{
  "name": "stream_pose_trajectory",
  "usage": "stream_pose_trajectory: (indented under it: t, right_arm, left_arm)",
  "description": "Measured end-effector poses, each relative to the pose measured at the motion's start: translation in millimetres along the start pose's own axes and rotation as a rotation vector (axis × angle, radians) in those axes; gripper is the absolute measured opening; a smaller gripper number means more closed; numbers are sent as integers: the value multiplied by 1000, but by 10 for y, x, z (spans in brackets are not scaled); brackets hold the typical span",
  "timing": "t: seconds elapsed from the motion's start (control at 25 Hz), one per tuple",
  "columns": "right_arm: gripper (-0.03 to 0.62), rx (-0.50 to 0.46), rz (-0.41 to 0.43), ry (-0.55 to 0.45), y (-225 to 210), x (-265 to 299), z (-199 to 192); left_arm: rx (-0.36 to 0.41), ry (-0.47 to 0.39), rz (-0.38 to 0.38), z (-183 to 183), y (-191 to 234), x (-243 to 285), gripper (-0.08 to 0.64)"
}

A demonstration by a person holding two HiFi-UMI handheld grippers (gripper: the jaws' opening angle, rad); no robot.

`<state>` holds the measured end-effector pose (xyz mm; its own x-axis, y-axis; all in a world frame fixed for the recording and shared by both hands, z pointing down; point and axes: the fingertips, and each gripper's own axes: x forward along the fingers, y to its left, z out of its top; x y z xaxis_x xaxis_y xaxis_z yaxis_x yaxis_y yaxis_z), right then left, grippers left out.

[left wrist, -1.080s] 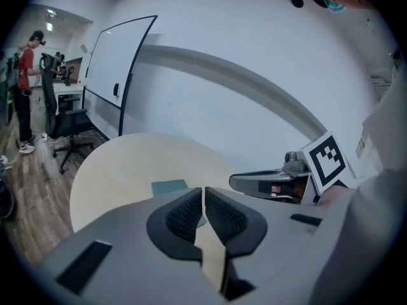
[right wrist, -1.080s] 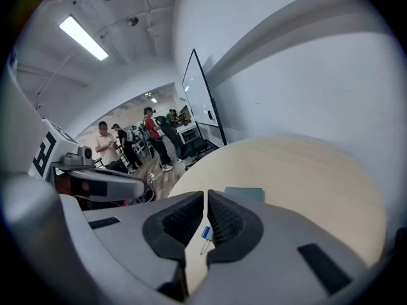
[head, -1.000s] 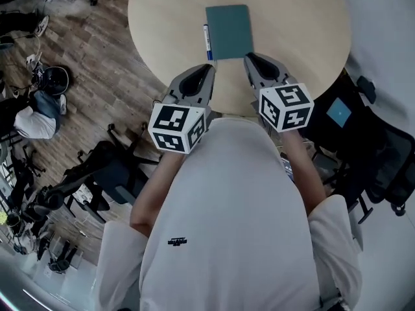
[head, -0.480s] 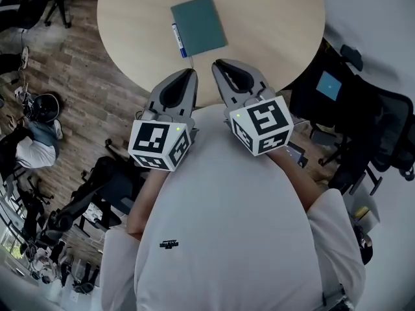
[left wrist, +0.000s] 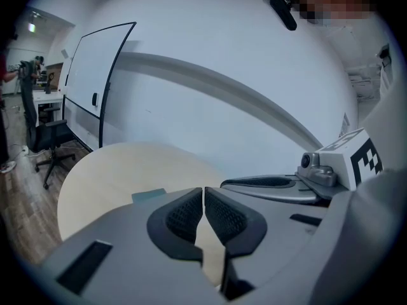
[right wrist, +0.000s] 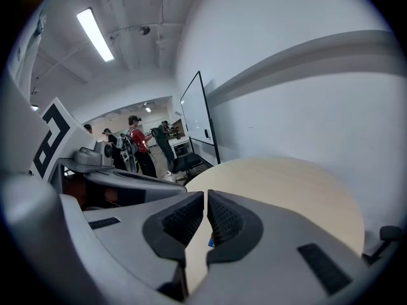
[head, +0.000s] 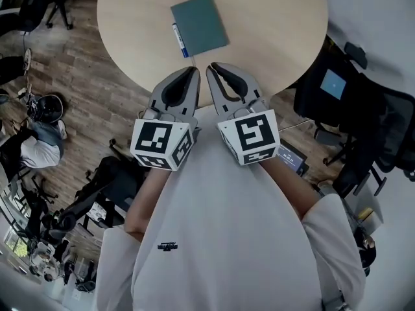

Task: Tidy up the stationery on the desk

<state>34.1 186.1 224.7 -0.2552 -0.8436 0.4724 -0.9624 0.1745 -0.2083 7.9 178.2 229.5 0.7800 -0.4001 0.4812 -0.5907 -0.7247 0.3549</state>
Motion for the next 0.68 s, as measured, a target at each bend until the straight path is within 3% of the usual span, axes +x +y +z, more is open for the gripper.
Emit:
stream_pose_trajectory:
  t: [0.36, 0.68]
  right_arm:
    - [46, 2, -11, -23, -79, 22, 67]
    - [46, 7, -13, -9, -90, 66, 28]
  left_arm:
    - [128, -15, 30, 90, -22, 23, 26]
    - [135, -10, 50, 69, 24, 20, 26]
